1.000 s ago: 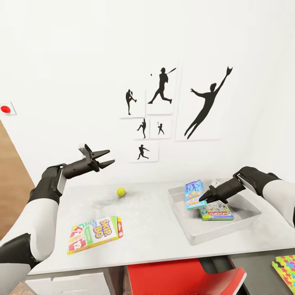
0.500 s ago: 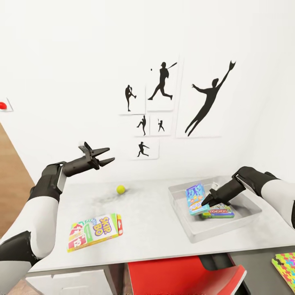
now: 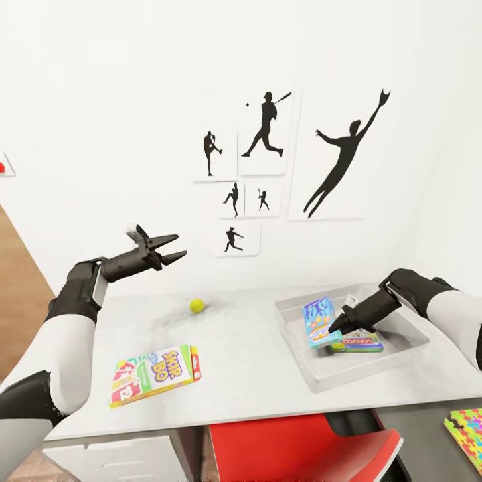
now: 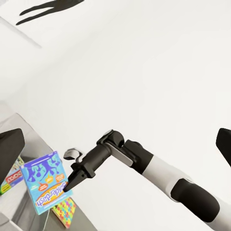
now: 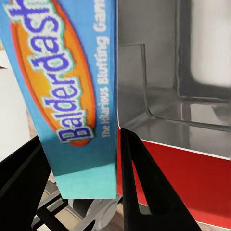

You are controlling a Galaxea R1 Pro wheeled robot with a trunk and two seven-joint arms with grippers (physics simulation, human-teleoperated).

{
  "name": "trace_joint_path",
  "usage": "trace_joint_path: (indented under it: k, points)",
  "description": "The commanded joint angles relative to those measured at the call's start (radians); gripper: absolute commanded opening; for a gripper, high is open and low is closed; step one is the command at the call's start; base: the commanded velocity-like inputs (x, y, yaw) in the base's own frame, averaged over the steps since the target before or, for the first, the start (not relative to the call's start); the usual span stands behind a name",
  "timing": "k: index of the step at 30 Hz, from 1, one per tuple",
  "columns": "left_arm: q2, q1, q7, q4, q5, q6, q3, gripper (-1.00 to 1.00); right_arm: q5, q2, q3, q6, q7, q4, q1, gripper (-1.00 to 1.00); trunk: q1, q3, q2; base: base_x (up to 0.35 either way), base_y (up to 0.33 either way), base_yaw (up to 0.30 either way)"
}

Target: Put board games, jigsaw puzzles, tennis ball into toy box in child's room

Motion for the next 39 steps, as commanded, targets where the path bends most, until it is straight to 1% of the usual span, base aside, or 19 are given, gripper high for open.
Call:
trace_joint_path:
  k: [1,12,19,22,31,36,39]
  points:
    - [0.0,-0.002,-0.007,-0.001,-0.008,0.01,0.002,1.0,-0.002,-0.001,0.004,0.005,0.004,-0.002,-0.002,-1.0,0.001,-0.004,-0.002,0.0,0.0,0.0]
    - [-0.009,-0.008,-0.007,-0.001,-0.009,0.01,0.002,1.0,-0.001,-0.001,0.005,0.005,0.004,-0.002,-0.005,-1.0,0.001,-0.022,-0.002,0.0,0.0,0.0]
    - [-0.01,-0.01,-0.007,-0.001,-0.008,0.01,0.002,1.0,-0.002,-0.001,0.005,0.005,0.004,-0.002,-0.005,-1.0,0.001,-0.034,-0.002,0.0,0.0,0.0]
    - [-0.011,-0.024,-0.007,-0.001,-0.008,0.01,0.002,1.0,-0.001,-0.001,0.004,0.005,0.004,-0.002,-0.005,-1.0,0.001,-0.039,-0.002,0.0,0.0,0.0]
    - [-0.002,-0.06,-0.007,-0.001,-0.008,0.01,0.002,1.0,-0.001,-0.001,0.003,0.005,0.004,-0.003,-0.006,-1.0,0.001,-0.054,-0.002,0.0,0.0,0.0]
    - [0.002,-0.089,-0.007,-0.001,-0.006,0.01,0.007,1.0,-0.001,-0.001,0.003,0.005,0.004,-0.003,-0.007,-1.0,0.001,-0.062,-0.002,0.0,0.0,0.0]
    - [0.003,-0.096,-0.007,-0.001,-0.005,0.01,0.01,1.0,-0.001,-0.001,0.003,0.005,0.004,-0.003,-0.01,-1.0,0.001,-0.067,-0.002,0.0,0.0,0.0]
